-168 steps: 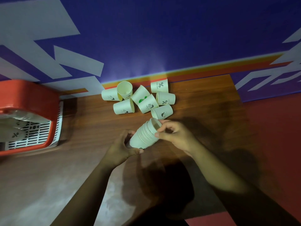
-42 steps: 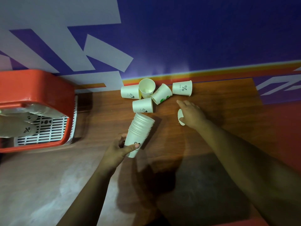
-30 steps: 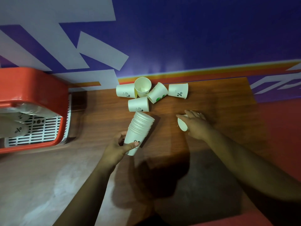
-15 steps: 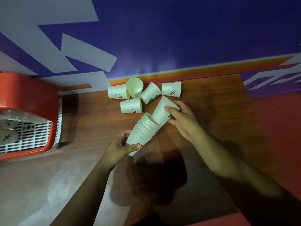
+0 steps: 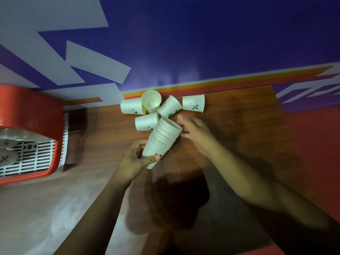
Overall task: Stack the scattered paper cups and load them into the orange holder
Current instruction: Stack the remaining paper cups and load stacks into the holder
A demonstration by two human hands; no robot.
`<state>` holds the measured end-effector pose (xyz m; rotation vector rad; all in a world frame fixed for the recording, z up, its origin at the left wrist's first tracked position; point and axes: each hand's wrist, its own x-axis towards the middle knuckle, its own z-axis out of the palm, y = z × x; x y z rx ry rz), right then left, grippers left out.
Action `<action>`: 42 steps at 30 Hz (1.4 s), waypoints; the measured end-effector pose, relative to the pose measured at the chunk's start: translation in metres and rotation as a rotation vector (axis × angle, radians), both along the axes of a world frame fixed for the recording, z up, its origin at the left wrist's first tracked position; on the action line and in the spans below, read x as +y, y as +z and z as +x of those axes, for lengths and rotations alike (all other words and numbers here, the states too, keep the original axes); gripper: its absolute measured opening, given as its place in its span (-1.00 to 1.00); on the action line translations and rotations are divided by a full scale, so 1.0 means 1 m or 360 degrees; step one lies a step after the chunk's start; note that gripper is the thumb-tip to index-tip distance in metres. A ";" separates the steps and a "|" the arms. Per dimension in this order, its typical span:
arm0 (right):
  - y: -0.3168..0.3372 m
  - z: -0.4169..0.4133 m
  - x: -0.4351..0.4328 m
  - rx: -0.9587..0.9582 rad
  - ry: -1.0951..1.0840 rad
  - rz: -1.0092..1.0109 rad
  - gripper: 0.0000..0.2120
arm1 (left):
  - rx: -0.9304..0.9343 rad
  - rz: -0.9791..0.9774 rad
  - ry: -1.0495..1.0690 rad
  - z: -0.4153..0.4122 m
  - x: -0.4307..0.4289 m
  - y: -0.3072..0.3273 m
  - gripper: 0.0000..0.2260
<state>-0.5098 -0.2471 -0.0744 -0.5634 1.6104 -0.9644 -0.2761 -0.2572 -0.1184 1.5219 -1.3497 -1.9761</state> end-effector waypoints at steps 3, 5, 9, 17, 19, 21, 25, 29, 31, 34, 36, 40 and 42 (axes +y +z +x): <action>-0.027 -0.033 -0.031 0.0632 -0.0323 0.0135 -0.71 | -0.0025 -0.0036 0.0025 0.005 -0.004 0.002 -0.51; -0.040 -0.051 -0.046 0.0880 -0.0439 0.0256 -0.63 | -0.0015 -0.0029 0.0075 0.009 -0.004 0.002 -0.49; -0.057 -0.067 -0.064 0.0973 -0.0395 0.0439 -0.64 | 0.0001 0.0005 0.0130 0.018 -0.002 0.004 -0.38; -0.048 -0.059 -0.052 0.1079 -0.0386 0.0324 -0.74 | -0.0011 0.0034 0.0167 0.028 -0.001 0.005 -0.57; -0.039 -0.055 -0.038 0.1096 -0.0438 0.0173 -0.75 | 0.0000 0.0035 0.0164 0.029 -0.001 0.004 -0.58; -0.028 -0.049 -0.021 0.1129 -0.0430 0.0049 -0.78 | -0.0025 0.0022 0.0138 0.031 -0.001 0.001 -0.57; 0.000 -0.020 0.004 0.0862 -0.0119 -0.0089 -0.91 | -0.0122 -0.0032 -0.0009 0.039 0.000 -0.006 -0.52; 0.019 0.004 0.009 0.0493 0.0226 -0.0127 -0.93 | -0.0172 -0.0153 -0.0138 0.046 0.005 -0.005 -0.52; 0.022 0.012 0.007 0.0384 0.0378 -0.0126 -0.69 | -0.0177 -0.0214 -0.0186 0.049 0.008 -0.001 -0.52; 0.018 0.032 0.006 0.0140 0.0471 -0.0055 -0.38 | -0.0152 -0.0230 -0.0159 0.055 0.011 0.001 -0.53; 0.012 0.051 0.003 0.0197 0.0528 0.0010 -0.35 | -0.0160 -0.0236 -0.0108 0.062 0.013 -0.001 -0.53; 0.004 0.079 -0.005 0.0250 0.0505 0.0093 -0.46 | -0.0185 -0.0227 -0.0021 0.081 0.015 -0.004 -0.52; -0.004 0.084 -0.016 0.0310 0.0309 0.0168 -0.59 | -0.0182 -0.0207 0.0007 0.091 0.017 -0.006 -0.52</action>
